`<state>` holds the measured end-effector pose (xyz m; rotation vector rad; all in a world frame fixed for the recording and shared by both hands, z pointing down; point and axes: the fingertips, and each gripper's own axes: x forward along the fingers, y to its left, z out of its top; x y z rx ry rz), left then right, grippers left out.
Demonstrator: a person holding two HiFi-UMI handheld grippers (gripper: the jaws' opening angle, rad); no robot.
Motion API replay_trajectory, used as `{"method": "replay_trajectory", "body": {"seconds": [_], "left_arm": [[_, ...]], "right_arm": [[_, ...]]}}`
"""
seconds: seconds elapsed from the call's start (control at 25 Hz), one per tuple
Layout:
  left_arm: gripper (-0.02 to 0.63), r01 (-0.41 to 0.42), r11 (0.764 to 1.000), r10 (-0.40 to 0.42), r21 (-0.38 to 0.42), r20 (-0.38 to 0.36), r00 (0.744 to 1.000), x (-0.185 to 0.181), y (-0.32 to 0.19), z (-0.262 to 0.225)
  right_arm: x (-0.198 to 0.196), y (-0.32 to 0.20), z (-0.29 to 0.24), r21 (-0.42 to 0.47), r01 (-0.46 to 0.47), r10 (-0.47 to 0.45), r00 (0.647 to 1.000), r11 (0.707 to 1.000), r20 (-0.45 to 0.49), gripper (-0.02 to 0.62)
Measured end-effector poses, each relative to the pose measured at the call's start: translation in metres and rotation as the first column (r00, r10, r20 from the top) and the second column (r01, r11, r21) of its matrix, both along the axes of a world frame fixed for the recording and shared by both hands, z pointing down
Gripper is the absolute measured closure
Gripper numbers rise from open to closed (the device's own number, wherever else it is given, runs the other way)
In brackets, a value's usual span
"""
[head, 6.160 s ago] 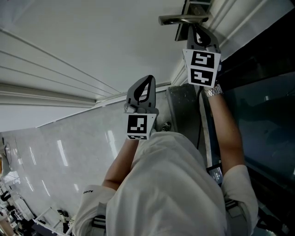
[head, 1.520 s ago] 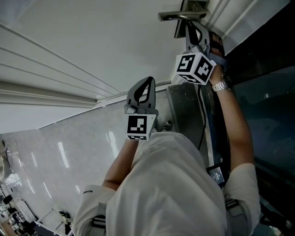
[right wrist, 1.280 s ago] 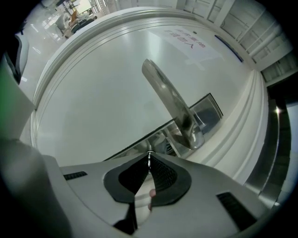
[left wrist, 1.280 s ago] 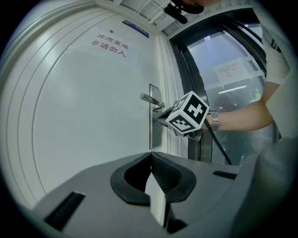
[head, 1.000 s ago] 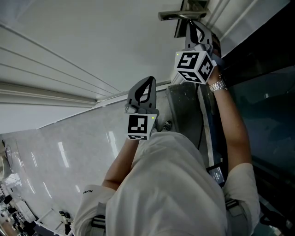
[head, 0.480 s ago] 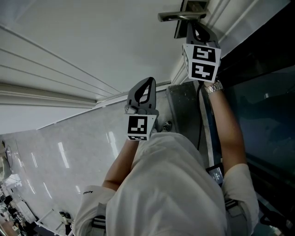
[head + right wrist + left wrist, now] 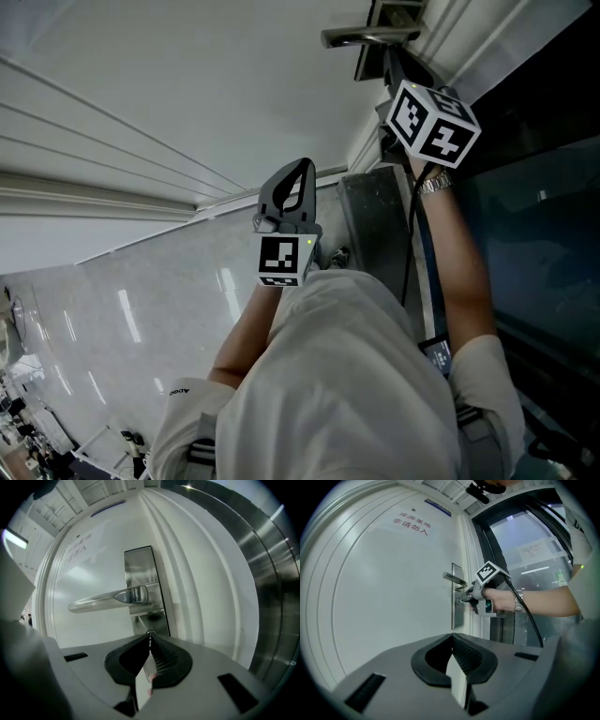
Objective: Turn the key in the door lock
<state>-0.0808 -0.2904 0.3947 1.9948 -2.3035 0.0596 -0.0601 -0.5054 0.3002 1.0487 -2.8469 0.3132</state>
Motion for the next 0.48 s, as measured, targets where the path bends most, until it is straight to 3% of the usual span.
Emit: {"method": "replay_trajectory", "body": {"seconds": [0.28, 0.48], "left_arm": [[0.597, -0.008, 1.0, 0.008, -0.001, -0.006, 1.0, 0.0016, -0.0038, 0.0011], [0.597, -0.011, 1.0, 0.011, -0.003, -0.011, 1.0, 0.0018, -0.0052, 0.0042]], "right_arm": [[0.0026, -0.0032, 0.0012, -0.156, 0.02, 0.002, 0.991, 0.988, 0.136, 0.584], [0.0034, -0.0053, 0.0027, -0.312, 0.068, 0.02, 0.963, 0.948, 0.27, 0.583]]}}
